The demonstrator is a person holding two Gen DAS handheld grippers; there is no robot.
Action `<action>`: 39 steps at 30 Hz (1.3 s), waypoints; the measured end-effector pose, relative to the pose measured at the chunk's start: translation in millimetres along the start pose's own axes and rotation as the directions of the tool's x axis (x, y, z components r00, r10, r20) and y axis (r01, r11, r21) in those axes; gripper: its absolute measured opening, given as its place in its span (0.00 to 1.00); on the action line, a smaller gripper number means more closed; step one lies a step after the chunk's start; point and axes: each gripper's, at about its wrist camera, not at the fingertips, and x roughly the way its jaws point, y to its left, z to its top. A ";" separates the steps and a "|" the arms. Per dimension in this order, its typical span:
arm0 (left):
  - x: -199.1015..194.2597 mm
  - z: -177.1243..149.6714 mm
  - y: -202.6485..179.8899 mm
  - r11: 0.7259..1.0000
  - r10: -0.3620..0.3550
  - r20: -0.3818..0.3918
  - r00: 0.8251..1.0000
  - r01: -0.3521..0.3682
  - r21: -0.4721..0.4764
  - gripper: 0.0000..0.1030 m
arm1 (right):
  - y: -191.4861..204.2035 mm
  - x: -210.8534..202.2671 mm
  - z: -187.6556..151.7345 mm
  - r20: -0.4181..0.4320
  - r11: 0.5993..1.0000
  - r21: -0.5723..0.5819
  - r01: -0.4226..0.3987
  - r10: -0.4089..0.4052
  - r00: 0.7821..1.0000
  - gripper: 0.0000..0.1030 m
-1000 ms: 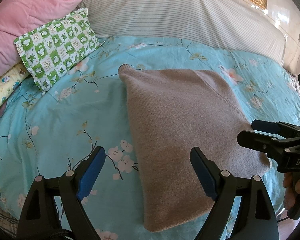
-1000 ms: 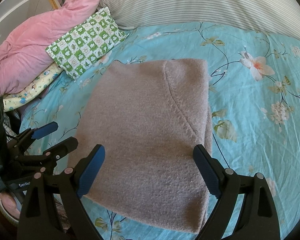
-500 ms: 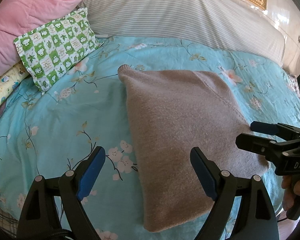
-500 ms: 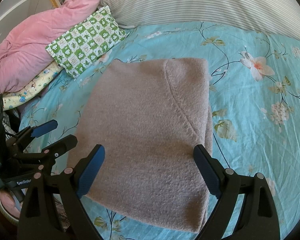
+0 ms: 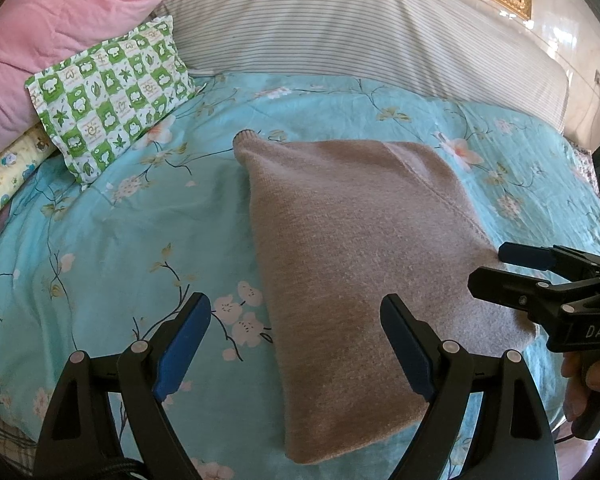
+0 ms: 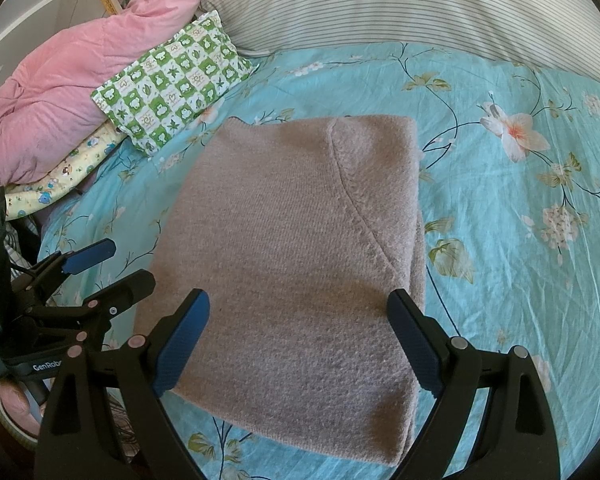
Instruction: Fold small clothes
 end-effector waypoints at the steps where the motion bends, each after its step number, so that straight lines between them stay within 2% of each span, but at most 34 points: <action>1: 0.2 0.5 1.3 1.000 0.000 0.001 1.000 0.000 0.000 0.85 | 0.0 0.1 0.1 0.001 1.000 0.000 0.000 0.000 1.000 0.88; 26: 0.1 1.0 1.3 1.000 -0.011 -0.001 1.000 0.011 -0.003 0.85 | -2.8 0.1 -0.1 -0.008 1.000 -0.009 -0.003 0.003 1.000 0.88; 39: -4.4 3.3 -0.5 1.000 -0.025 0.022 0.999 0.025 -0.009 0.85 | -8.8 -2.2 -0.4 -0.013 1.000 -0.016 -0.002 0.002 1.000 0.88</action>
